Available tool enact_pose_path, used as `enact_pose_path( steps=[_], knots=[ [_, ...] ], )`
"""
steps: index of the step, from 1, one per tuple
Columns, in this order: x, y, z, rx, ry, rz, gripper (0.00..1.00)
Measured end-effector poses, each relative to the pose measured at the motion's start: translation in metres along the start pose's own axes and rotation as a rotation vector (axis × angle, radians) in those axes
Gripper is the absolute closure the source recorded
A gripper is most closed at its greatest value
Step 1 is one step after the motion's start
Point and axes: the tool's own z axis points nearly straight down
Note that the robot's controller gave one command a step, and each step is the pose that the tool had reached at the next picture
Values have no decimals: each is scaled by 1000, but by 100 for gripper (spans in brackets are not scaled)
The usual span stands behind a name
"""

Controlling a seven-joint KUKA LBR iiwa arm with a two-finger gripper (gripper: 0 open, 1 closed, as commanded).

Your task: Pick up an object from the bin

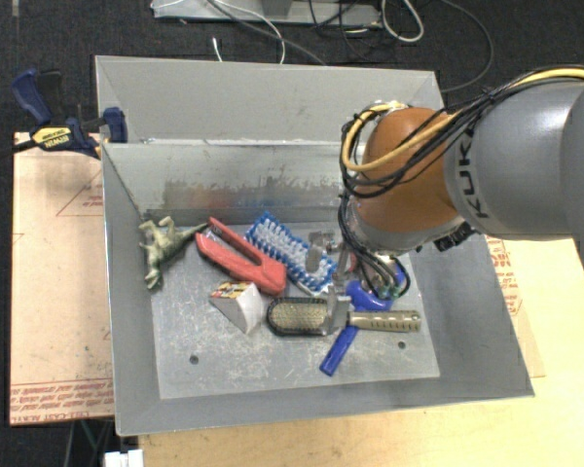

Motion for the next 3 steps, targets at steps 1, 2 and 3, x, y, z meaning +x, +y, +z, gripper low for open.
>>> enact_pose_path(
  steps=[1,2,3],
  knots=[
    [-2,0,-4,0,-7,2,0],
    [18,2,-6,-2,-5,48,0],
    [28,1,14,-1,-6,-31,0]
  ],
)
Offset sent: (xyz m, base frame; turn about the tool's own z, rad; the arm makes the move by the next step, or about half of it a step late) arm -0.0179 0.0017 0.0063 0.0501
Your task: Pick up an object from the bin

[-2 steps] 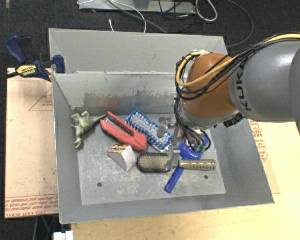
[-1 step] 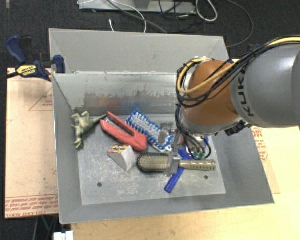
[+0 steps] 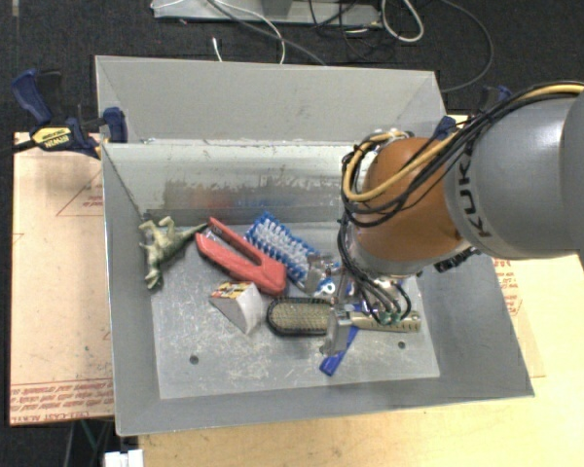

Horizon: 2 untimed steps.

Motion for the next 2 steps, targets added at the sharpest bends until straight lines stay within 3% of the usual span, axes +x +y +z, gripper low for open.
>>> enact_pose_path(
  steps=[1,2],
  knots=[
    [15,11,-11,-2,-2,69,0],
    [6,-3,50,-1,-3,16,0]
  ],
)
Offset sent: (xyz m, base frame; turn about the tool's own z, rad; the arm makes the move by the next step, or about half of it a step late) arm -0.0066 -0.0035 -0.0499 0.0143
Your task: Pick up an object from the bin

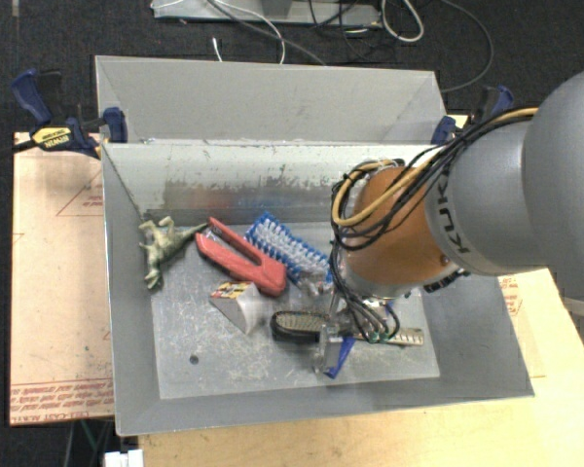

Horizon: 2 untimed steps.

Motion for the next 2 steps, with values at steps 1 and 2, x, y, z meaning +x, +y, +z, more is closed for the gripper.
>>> enact_pose_path(
  steps=[1,2],
  knots=[
    [14,5,-3,-4,-19,79,100],
    [14,5,-3,-4,-19,79,100]
  ],
)
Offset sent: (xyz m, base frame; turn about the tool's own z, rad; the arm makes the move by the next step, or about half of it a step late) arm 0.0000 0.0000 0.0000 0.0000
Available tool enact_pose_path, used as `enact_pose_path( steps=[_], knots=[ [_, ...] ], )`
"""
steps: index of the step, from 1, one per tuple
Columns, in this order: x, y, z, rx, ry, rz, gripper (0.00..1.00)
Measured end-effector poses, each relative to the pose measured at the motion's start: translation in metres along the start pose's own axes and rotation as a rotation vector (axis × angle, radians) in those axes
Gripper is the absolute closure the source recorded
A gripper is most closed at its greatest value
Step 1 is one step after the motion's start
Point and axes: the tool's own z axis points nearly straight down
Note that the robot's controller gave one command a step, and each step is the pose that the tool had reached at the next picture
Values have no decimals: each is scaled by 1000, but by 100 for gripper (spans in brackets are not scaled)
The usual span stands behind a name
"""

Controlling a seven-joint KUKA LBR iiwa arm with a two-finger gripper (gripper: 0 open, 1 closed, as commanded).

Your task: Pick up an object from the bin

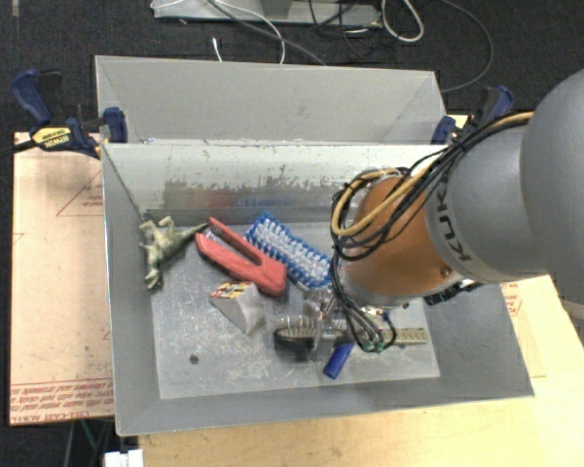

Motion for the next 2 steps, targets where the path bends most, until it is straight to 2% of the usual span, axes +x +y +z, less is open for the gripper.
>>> enact_pose_path(
  steps=[2],
  knots=[
    [-1,0,-8,-1,-2,1,100]
  ],
)
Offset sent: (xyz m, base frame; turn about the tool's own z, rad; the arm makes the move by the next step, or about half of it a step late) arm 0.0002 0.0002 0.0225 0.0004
